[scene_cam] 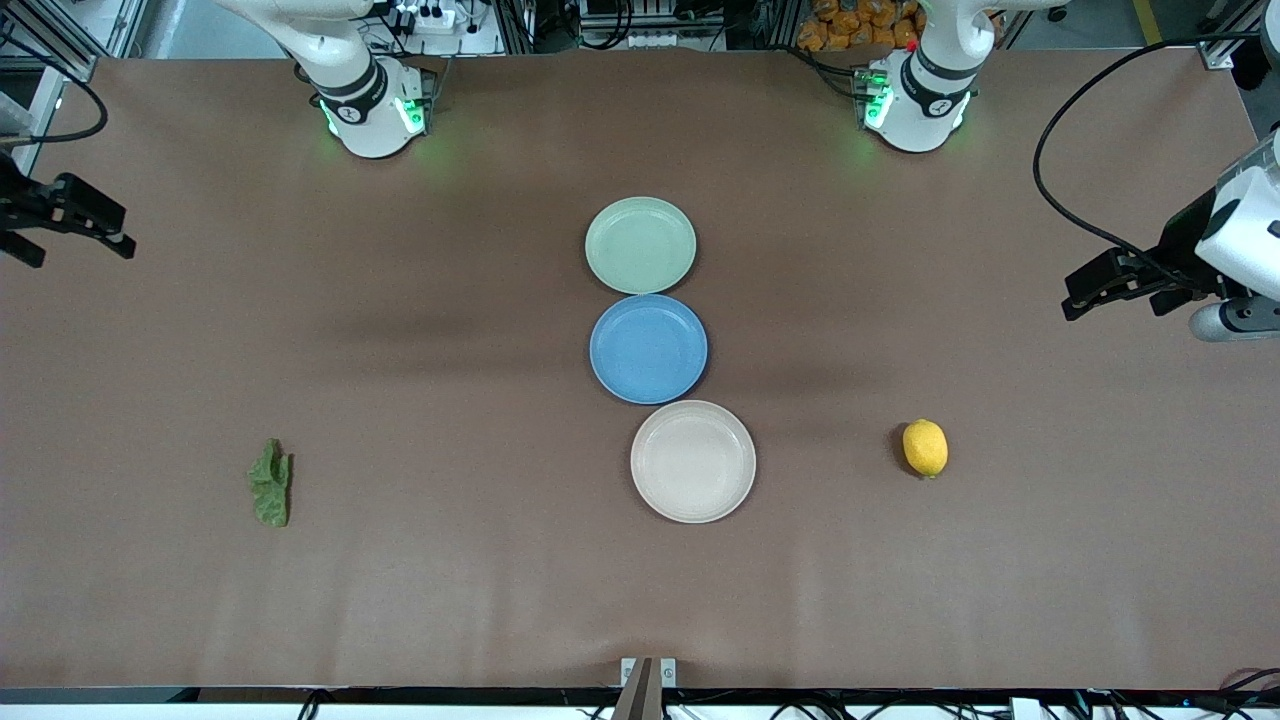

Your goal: Place lemon and lettuce in plates

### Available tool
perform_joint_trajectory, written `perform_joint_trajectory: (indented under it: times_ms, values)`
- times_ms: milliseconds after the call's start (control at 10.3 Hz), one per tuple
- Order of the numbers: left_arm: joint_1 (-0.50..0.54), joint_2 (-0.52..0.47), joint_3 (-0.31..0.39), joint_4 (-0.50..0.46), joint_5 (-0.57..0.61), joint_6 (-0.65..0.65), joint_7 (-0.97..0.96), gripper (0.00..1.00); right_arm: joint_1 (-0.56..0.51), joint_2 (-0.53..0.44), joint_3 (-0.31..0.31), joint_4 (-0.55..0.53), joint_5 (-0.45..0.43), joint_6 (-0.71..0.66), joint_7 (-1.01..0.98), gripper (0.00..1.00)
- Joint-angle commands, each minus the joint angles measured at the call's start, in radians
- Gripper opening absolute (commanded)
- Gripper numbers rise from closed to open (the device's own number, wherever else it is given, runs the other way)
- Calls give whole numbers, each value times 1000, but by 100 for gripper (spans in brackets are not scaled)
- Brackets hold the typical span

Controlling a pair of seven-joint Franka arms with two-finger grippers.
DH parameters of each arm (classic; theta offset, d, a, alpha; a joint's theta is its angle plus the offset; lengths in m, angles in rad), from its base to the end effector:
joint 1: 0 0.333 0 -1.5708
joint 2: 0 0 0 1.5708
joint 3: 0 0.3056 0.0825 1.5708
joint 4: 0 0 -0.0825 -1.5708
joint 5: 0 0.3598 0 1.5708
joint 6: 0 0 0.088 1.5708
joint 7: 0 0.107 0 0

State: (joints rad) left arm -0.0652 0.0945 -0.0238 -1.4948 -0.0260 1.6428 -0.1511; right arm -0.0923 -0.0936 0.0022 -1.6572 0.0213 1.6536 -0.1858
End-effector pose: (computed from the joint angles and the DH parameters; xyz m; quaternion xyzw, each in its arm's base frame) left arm 0.5634 -0.0522 0.6032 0.9990 0.0317 0.0249 0.0172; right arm 0.5082 -0.0437 0.6314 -0.9978 -0.0474 -0.0460 0.0043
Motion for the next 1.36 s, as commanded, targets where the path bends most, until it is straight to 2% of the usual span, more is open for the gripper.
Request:
perform_joint_trajectory:
  times_ms: [0,971,1263]
  values:
    - [11,-10,-2,-5,-8,0,34,100,9,90,-10,165,2,-84,2,100]
    - [15,-9,-4,-5,-6,0,58,100,19,103,-14,160,-14,-41,11,100]
    - [16,-9,-7,-4,-6,0,58,100,8,147,-14,162,-8,-41,11,100]
